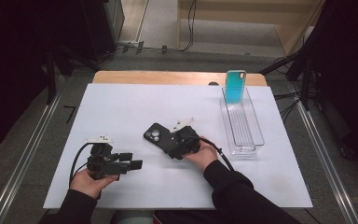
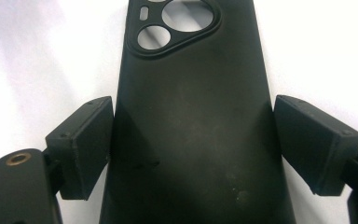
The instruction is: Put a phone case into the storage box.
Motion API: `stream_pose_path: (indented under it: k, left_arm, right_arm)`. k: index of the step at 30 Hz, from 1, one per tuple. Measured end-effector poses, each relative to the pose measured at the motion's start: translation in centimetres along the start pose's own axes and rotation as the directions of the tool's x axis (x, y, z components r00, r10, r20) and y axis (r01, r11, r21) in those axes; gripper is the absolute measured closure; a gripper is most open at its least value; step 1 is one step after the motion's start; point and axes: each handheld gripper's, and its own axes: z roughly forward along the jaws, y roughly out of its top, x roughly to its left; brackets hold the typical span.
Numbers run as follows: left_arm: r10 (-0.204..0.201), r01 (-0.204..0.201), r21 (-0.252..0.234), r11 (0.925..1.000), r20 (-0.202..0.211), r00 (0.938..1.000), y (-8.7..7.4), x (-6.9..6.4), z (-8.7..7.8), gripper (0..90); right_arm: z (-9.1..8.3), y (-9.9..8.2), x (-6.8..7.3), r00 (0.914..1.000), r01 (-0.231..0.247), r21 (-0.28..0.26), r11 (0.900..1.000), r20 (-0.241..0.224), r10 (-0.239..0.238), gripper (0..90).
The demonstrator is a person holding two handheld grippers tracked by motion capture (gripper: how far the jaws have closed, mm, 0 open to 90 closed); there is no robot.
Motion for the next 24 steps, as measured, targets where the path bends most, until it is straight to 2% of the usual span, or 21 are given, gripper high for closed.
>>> stream_pose_path:
  k: [4,7,9,16,24]
  left_arm:
    - [0.01,-0.01,0.004,0.9999,-0.006,0.9999,0.0,-0.1,0.1,30.3]
    - [-0.008,0.008,-0.01,0.9999,0.002,1.0,0.0,-0.1,0.1,30.2]
    - [0.002,-0.002,-0.02,0.9998,-0.005,1.0,0.1,-0.2,0.0,30.2]
    - [-0.017,0.017,0.009,0.9998,0.001,0.9999,0.3,-0.1,0.3,28.3]
    - [0.012,-0.013,0.025,0.9996,0.017,0.9998,0.9,-0.4,0.8,26.3]
  right_arm:
    - [-0.3,0.0,-0.2,0.9996,-0.024,-0.002,0.9997,-0.013,0.024,14.0]
    - [-0.6,0.1,-0.3,0.9994,-0.03,-0.005,0.9995,-0.015,0.03,14.0]
    - [-0.9,0.2,-0.3,0.9993,-0.033,-0.014,0.9993,-0.02,0.033,14.0]
    - [-2.8,0.6,-0.2,0.9968,-0.066,-0.048,0.9967,-0.048,0.064,14.0]
    - [-5.6,0.5,-0.2,0.9928,-0.107,-0.094,0.9898,-0.064,0.101,13.9]
